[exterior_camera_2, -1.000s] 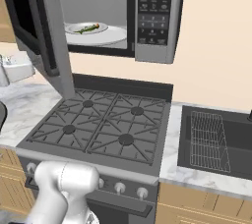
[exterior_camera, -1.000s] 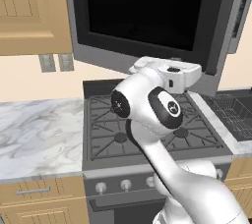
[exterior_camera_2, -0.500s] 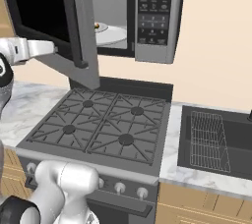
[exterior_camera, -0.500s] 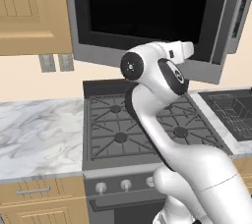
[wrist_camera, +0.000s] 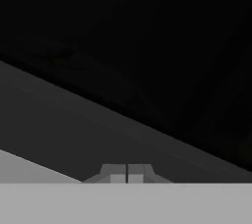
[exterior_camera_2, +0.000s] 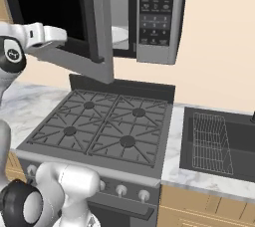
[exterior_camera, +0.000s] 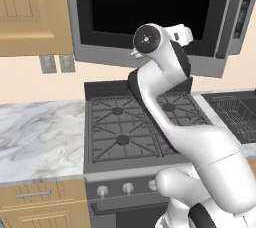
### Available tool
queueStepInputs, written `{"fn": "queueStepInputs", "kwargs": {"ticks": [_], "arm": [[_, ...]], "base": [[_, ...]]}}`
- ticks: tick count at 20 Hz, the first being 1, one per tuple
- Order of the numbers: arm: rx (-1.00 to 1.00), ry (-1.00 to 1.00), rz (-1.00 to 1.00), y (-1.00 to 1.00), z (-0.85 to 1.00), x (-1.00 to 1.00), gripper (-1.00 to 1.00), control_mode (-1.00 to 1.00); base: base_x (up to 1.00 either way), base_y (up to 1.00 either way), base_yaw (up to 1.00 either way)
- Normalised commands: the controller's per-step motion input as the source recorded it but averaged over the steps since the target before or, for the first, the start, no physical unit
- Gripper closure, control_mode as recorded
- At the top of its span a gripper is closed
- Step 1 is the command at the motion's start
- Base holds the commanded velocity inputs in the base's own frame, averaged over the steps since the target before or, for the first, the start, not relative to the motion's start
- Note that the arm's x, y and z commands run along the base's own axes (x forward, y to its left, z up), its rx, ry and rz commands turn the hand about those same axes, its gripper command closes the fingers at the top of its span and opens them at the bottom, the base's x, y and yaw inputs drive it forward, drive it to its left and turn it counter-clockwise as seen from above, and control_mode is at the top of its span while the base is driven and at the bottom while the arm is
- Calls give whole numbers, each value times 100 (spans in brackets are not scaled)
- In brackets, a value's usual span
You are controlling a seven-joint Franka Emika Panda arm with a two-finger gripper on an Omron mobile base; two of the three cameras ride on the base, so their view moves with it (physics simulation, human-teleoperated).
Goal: Transport the fish from the fridge to the microwave and turn on the microwave.
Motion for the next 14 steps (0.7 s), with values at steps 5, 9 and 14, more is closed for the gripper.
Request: {"fn": "queueStepInputs", "kwargs": {"ticks": [5, 9, 14], "arm": [[5, -1, 13, -29, 0, 55, 100, -100], [5, 0, 12, -36, 0, 50, 100, -100], [5, 0, 12, -33, 0, 39, 100, -100]], "base": [[0, 0, 0], [0, 0, 0], [0, 0, 0]]}}
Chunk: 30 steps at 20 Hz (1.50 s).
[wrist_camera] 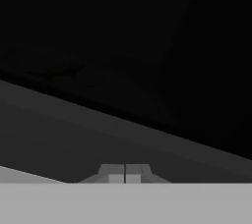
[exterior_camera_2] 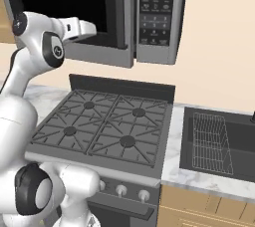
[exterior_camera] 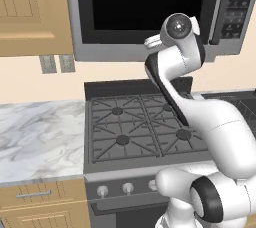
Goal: Transport the fish from the fridge to the microwave and turn on the microwave.
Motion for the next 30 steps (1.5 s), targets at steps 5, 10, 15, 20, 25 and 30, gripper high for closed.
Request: {"fn": "queueStepInputs", "kwargs": {"ticks": [5, 10, 15, 20, 25, 30], "arm": [[6, 0, 8, -24, 0, 42, 100, -100], [7, 0, 5, -14, 0, 51, 100, -100], [7, 1, 6, -11, 0, 46, 100, -100], [6, 0, 4, -14, 0, 37, 100, -100], [5, 0, 1, -15, 0, 17, 100, -100], [10, 1, 0, -19, 0, 7, 100, -100]], "base": [[0, 0, 0], [0, 0, 0], [0, 0, 0], [0, 0, 0], [0, 0, 0], [0, 0, 0]]}}
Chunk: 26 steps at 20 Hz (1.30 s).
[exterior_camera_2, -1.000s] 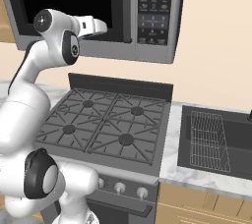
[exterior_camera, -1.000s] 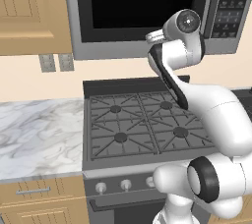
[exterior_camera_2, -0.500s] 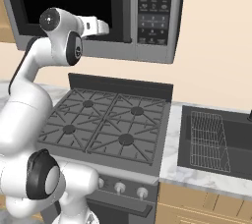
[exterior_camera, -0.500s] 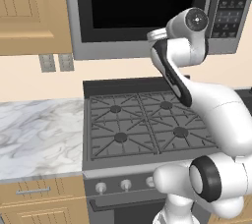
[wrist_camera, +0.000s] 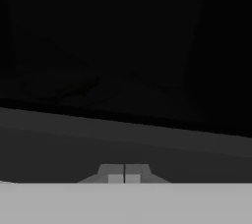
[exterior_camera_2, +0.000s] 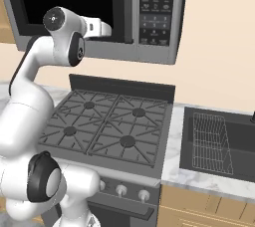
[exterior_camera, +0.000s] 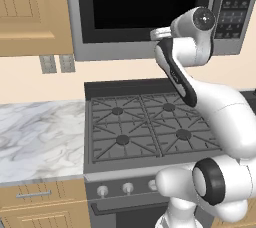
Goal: Transport the fish from the fridge to the microwave and turn on the microwave.
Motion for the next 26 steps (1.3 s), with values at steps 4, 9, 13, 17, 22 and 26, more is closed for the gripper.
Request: {"fn": "queueStepInputs", "kwargs": {"ticks": [4, 9, 13, 17, 22, 26], "arm": [[15, 0, -1, -20, 0, -16, 100, -100], [15, 0, -5, -32, 2, -52, 100, -100], [14, -1, -5, -35, 12, -72, 100, -100], [11, -2, -6, -35, 17, -67, 100, -100], [18, 0, -7, -35, 17, -54, 100, -100], [22, 0, -10, -36, 11, -38, 100, -100]], "base": [[0, 0, 0], [0, 0, 0], [0, 0, 0], [0, 0, 0], [0, 0, 0], [0, 0, 0]]}}
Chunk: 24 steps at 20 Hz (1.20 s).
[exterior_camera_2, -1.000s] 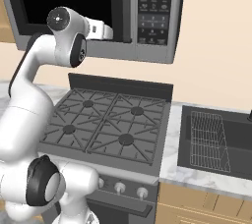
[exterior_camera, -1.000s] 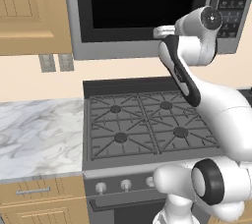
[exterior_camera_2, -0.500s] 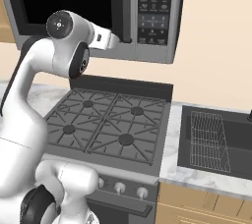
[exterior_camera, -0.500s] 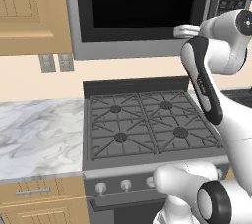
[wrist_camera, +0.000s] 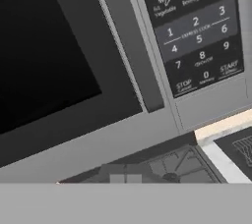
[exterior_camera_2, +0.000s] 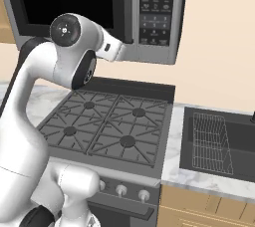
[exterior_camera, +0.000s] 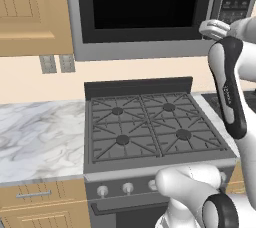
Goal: Transport the fish from the fridge to the microwave and turn on the microwave.
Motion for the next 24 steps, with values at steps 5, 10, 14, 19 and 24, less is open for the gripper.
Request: {"fn": "queueStepInputs", "kwargs": {"ticks": [5, 10, 14, 19, 24], "arm": [[25, 0, -14, -43, 8, -23, 100, -100], [24, 0, -15, -43, 2, -14, 100, -100], [20, 0, -11, -36, 0, -3, 100, -100], [18, 0, -7, -34, 0, 0, 100, -100], [16, 0, -4, -35, 0, 0, 100, -100]], "base": [[0, 0, 0], [0, 0, 0], [0, 0, 0], [0, 0, 0], [0, 0, 0]]}}
